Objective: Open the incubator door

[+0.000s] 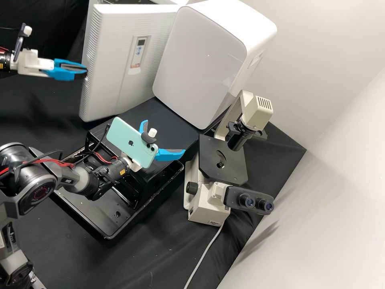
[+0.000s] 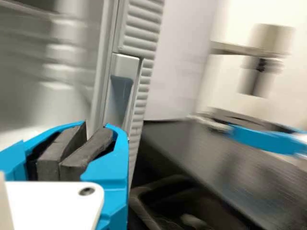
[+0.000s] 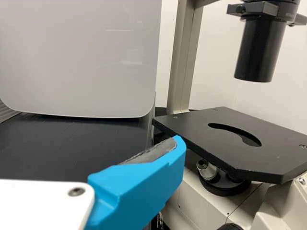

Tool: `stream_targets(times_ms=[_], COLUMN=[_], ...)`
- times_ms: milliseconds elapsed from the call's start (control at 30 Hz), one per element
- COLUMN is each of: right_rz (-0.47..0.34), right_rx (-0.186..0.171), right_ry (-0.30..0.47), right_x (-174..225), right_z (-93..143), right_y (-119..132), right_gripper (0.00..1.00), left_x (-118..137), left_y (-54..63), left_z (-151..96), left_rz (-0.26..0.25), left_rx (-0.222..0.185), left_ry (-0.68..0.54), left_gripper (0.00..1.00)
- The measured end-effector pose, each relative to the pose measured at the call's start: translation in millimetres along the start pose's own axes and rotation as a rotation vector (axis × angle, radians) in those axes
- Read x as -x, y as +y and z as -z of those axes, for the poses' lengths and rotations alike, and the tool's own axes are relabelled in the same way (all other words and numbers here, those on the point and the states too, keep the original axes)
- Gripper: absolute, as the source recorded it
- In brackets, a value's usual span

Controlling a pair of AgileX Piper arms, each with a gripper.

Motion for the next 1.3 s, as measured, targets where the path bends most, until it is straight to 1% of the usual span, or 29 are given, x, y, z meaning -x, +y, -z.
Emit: stream_targets(times_ms=[33, 67, 133, 267, 333, 400, 467, 500, 567, 600, 667, 767, 800, 867, 900, 1000, 1033, 1133, 1200, 1267, 1300], right_rz=[0.0, 0.0, 0.0, 0.0, 0.0, 0.0, 0.0, 0.0, 0.0, 0.0, 0.0, 0.0, 0.0, 0.0, 0.0, 0.0, 0.0, 0.0, 0.0, 0.0, 0.0], right_rx=[0.0, 0.0, 0.0, 0.0, 0.0, 0.0, 0.0, 0.0, 0.0, 0.0, 0.0, 0.0, 0.0, 0.0, 0.0, 0.0, 0.0, 0.0, 0.0, 0.0, 0.0], right_ry=[0.0, 0.0, 0.0, 0.0, 0.0, 0.0, 0.0, 0.0, 0.0, 0.0, 0.0, 0.0, 0.0, 0.0, 0.0, 0.0, 0.0, 0.0, 0.0, 0.0, 0.0], right_x=[0.0, 0.0, 0.0, 0.0, 0.0, 0.0, 0.0, 0.0, 0.0, 0.0, 0.0, 0.0, 0.0, 0.0, 0.0, 0.0, 0.0, 0.0, 0.0, 0.0, 0.0], right_z=[0.0, 0.0, 0.0, 0.0, 0.0, 0.0, 0.0, 0.0, 0.0, 0.0, 0.0, 0.0, 0.0, 0.0, 0.0, 0.0, 0.0, 0.0, 0.0, 0.0, 0.0], right_y=[0.0, 0.0, 0.0, 0.0, 0.0, 0.0, 0.0, 0.0, 0.0, 0.0, 0.0, 0.0, 0.0, 0.0, 0.0, 0.0, 0.0, 0.0, 0.0, 0.0, 0.0], right_gripper=[1.0, 1.0, 1.0, 1.0, 1.0, 1.0, 1.0, 1.0, 1.0, 1.0, 1.0, 1.0, 1.0, 1.0, 1.0, 1.0, 1.0, 1.0, 1.0, 1.0, 1.0], left_x=[0.8, 1.7, 5.4, 15.1, 20.0, 24.3, 29.9, 34.0, 40.3, 43.4, 49.2, 60.1, 63.7, 68.5, 72.0, 73.3, 73.4, 71.7, 70.4, 70.0, 69.8], left_y=[-3.6, -6.0, -10.5, -11.5, -10.5, -8.8, -7.2, -5.5, -2.6, -2.6, 0.2, 6.3, 8.5, 11.3, 13.1, 13.5, 12.6, 9.8, 8.2, 4.0, 2.0], left_z=[-2.6, -3.2, -3.1, -3.0, -2.1, 2.1, 10.3, 15.6, 22.2, 25.5, 28.6, 35.0, 36.6, 39.5, 41.4, 41.5, 40.6, 36.5, 34.6, 31.9, 30.2], left_rz=[0.019, 0.029, 0.04, 0.042, 0.033, 0.008, -0.005, -0.02, -0.044, -0.043, -0.064, -0.112, -0.123, -0.148, -0.169, -0.176, -0.174, -0.151, -0.141, -0.138, -0.138], left_rx=[-0.008, -0.007, 0.004, 0.008, 0.005, -0.013, -0.025, -0.026, -0.017, -0.026, -0.049, -0.109, -0.139, -0.155, -0.147, -0.154, -0.156, -0.193, -0.205, -0.214, -0.227], left_ry=[-0.023, -0.026, -0.019, 0.009, 0.042, 0.11, 0.198, 0.255, 0.331, 0.369, 0.442, 0.592, 0.644, 0.712, 0.754, 0.791, 0.793, 0.785, 0.778, 0.78, 0.781], left_gripper=[0.0, 0.0, 0.0, 0.0, 0.0, 0.0, 0.0, 0.0, 0.0, 0.0, 0.0, 0.0, 1.0, 1.0, 1.0, 1.0, 1.0, 1.0, 1.0, 1.0, 1.0])
